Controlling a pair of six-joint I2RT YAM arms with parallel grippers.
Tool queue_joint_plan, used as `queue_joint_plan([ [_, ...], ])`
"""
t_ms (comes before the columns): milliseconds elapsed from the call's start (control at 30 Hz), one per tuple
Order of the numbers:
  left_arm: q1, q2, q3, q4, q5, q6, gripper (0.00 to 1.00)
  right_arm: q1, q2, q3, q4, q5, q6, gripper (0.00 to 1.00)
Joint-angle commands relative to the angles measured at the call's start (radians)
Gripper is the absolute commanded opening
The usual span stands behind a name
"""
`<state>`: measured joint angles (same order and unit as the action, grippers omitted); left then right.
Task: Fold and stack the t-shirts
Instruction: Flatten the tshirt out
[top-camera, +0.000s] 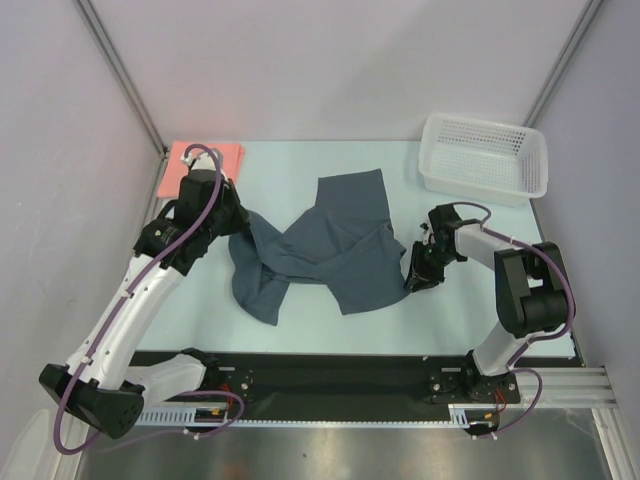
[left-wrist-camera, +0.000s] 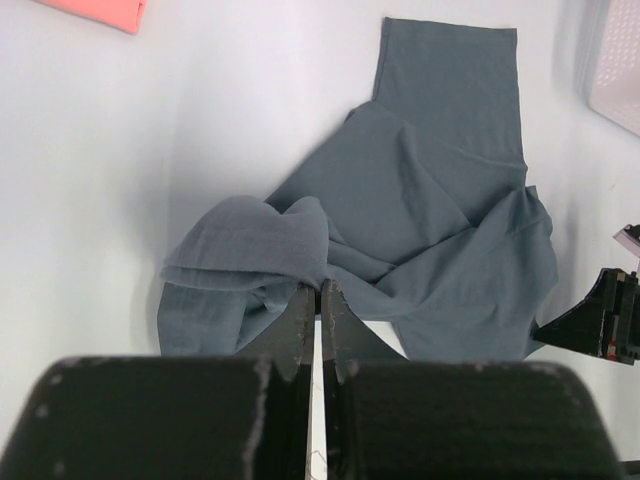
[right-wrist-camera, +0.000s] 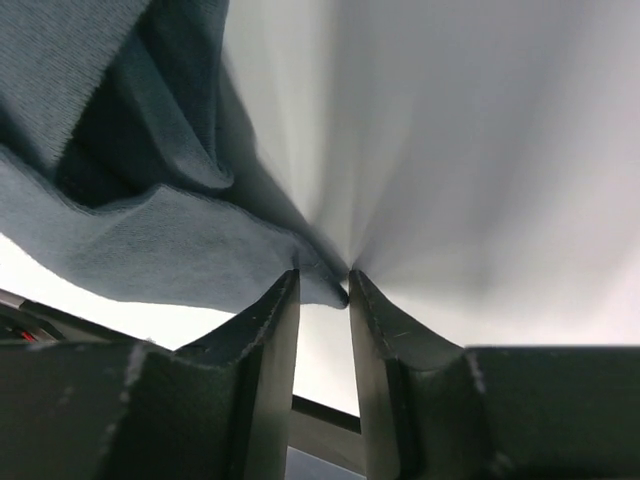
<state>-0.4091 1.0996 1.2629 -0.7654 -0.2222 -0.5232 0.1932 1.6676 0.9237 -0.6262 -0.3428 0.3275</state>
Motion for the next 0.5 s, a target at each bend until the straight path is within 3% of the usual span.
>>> queue_joint_plan([
  [0, 0.006, -0.014, 0.016, 0.017, 0.007, -0.006, 0.0, 0.009, 0.02, -0.013, 0.029, -0.007, -0.012, 0.3],
  [167, 0.006, -0.017, 0.026, 0.014, 0.017, -0.006, 0.0, 0.011, 0.02, 0.018, 0.043, -0.039, 0.022, 0.0],
  [300, 0.006, -0.021, 0.064, -0.005, 0.007, 0.018, 0.0, 0.003, -0.186, 0.134, -0.027, 0.129, 0.105, 0.0],
  [467, 0.007, -0.004, 0.186, -0.101, -0.094, 0.035, 0.0, -0.076, -0.399, 0.401, -0.03, 0.172, 0.229, 0.0],
])
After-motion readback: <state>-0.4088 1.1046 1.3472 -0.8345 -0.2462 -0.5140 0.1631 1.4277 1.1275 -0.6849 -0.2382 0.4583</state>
